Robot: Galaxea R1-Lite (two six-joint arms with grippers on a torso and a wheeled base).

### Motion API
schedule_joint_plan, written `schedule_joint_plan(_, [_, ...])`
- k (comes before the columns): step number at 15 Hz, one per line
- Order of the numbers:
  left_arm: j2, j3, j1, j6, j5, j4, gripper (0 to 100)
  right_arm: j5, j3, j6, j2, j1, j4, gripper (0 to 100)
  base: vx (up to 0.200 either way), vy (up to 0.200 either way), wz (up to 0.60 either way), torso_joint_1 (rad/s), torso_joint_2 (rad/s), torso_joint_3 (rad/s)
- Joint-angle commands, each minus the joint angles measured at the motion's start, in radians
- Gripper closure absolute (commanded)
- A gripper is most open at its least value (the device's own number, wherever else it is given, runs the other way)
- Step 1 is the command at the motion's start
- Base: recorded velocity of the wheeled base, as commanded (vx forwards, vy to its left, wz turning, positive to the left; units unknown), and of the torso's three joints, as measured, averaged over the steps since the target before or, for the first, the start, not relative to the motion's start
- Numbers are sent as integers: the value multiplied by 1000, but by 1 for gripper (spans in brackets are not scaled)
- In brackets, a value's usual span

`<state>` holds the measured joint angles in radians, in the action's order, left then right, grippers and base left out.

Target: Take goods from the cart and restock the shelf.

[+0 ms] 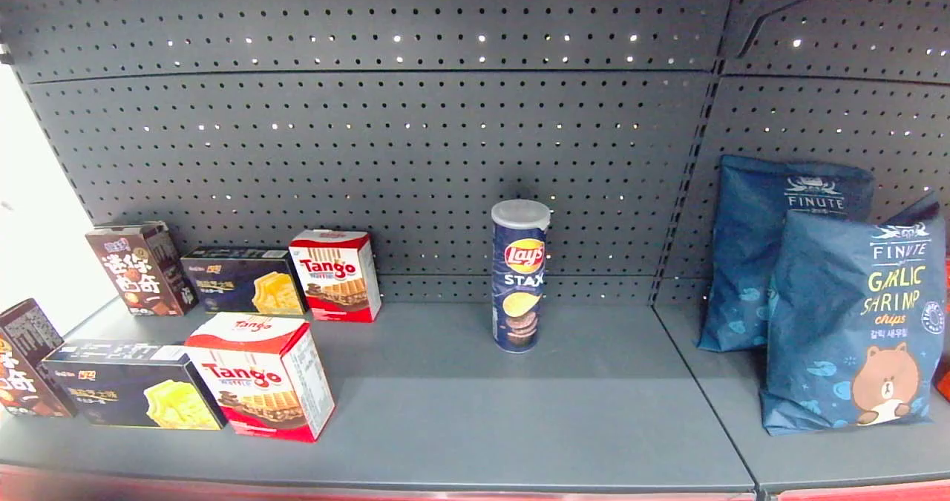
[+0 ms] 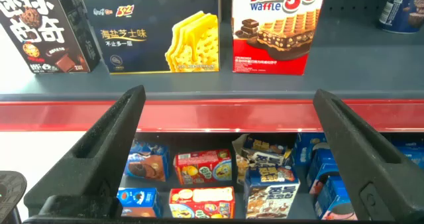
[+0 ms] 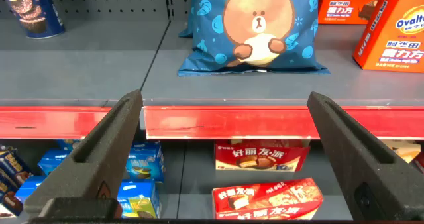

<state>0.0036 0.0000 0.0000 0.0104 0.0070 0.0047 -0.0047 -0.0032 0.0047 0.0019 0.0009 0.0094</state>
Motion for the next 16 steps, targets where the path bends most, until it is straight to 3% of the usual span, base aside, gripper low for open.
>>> schedule_joint_plan(1, [-1, 0, 0, 0, 1, 0, 0, 0, 0, 0, 1, 1, 0, 0, 0, 0, 0, 0, 0, 0])
schedule_joint_plan(16, [-1, 0, 0, 0, 1, 0, 0, 0, 0, -2, 3, 1, 0, 0, 0, 0, 40, 0, 0, 0])
